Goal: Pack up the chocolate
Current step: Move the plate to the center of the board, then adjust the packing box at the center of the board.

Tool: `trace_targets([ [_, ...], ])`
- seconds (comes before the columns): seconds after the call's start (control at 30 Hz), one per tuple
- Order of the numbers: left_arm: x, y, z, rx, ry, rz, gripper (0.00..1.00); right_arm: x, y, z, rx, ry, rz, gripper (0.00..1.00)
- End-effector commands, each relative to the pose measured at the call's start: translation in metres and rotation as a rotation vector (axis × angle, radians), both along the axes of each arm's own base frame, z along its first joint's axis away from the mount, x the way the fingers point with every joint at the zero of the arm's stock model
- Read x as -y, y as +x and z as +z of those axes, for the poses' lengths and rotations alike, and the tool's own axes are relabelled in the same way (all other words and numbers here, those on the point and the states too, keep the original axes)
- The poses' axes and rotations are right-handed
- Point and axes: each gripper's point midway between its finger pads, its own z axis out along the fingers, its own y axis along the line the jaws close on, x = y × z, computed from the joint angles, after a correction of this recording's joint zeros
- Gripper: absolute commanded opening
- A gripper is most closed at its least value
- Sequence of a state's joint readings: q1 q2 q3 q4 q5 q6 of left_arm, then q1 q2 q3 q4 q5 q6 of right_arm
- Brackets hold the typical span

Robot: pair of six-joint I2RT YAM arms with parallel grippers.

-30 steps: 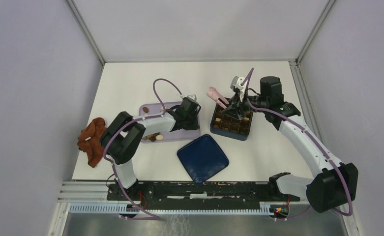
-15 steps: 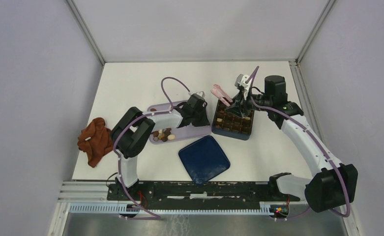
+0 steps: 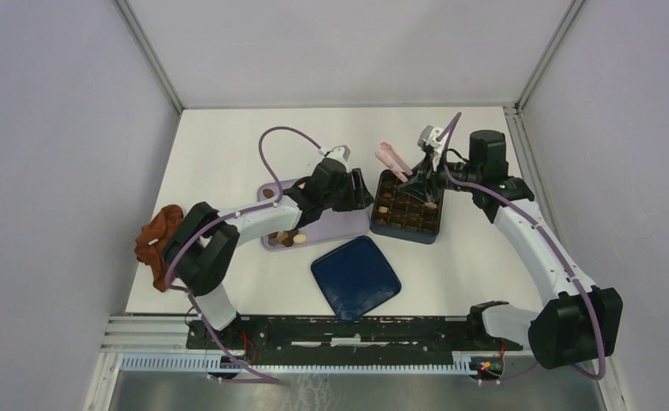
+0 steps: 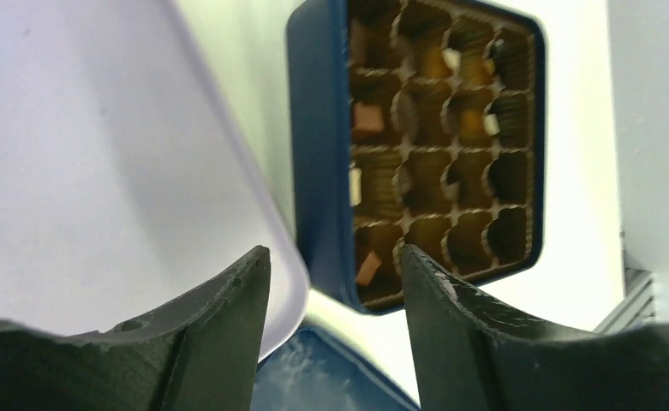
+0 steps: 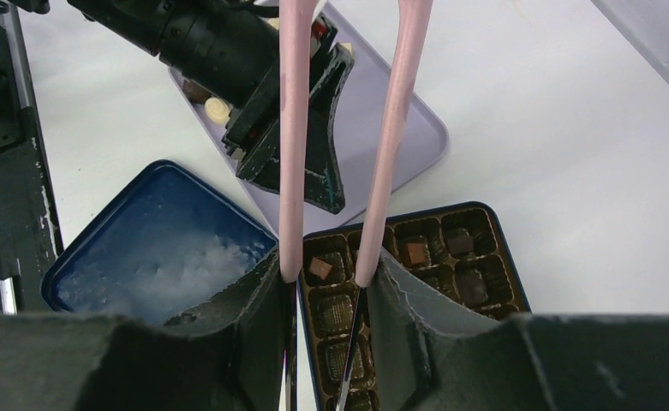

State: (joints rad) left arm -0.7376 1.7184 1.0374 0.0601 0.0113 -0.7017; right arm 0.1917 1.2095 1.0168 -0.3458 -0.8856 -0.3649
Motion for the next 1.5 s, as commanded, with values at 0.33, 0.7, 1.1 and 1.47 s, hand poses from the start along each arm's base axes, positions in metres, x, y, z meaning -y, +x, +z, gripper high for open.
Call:
trace_targets([
  [0.33, 0.039, 0.042, -0.008, 0.03, 0.096, -0.069, 0.56, 0.061, 0.019, 0.032, 0.012, 0.064, -0.183, 0.41],
  [0.7, 0.05, 0.033, -0.036, -0.027, 0.219, -0.119, 0.39, 0.065, 0.023, 0.027, -0.011, 0.065, -0.19, 0.41],
  [1.1, 0.053, 0.048, 0.004, 0.119, 0.278, -0.027, 0.02, 0.089, 0.031, 0.029, -0.015, 0.035, -0.275, 0.41],
  [1.47, 0.043, 0.029, 0.114, 0.598, 0.184, 0.144, 0.02, 0.108, 0.023, 0.053, 0.038, 0.076, -0.3, 0.41],
])
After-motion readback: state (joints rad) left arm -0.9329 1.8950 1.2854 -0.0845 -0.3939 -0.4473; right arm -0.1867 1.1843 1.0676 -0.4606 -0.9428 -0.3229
